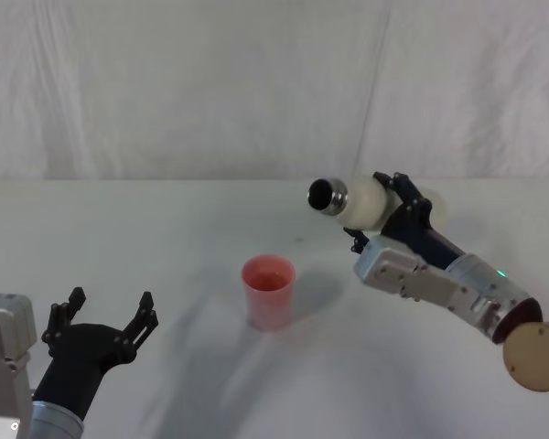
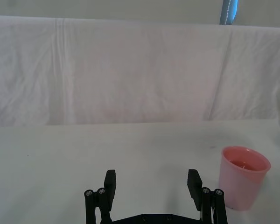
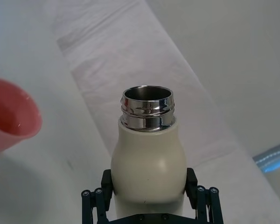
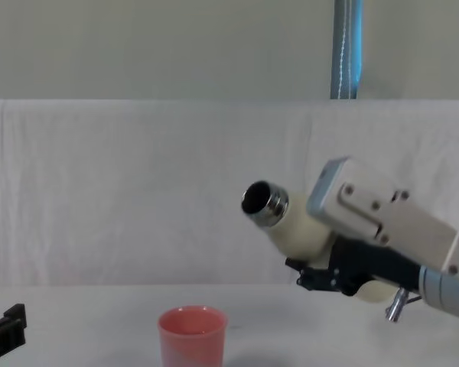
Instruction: Grasp the thermos with one hand and pour water into the cup lid.
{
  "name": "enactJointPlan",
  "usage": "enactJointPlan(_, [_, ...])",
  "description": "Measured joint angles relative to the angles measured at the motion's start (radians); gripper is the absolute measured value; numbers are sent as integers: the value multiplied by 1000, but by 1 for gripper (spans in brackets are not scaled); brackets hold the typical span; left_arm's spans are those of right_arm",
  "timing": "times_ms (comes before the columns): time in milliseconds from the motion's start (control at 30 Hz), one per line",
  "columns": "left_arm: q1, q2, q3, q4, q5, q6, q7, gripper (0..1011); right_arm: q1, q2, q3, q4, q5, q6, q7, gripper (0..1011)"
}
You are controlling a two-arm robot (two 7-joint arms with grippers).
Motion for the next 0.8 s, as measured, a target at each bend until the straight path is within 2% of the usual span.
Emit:
enactJointPlan(233, [0, 0, 0, 0, 0, 0, 0, 1001, -48, -23, 71, -68, 114, 51, 52, 951])
enactJointPlan(467, [0, 0, 0, 0, 0, 0, 0, 1001, -107, -71, 169, -130, 283, 144, 114, 951])
enactJointPlan(667, [0, 0, 0, 0, 0, 0, 0, 1001, -130, -96, 225, -163, 373, 210, 132, 951])
enactJointPlan(800, [0, 0, 0, 0, 0, 0, 0, 1001, -139, -104, 248, -179, 407, 242, 139, 951])
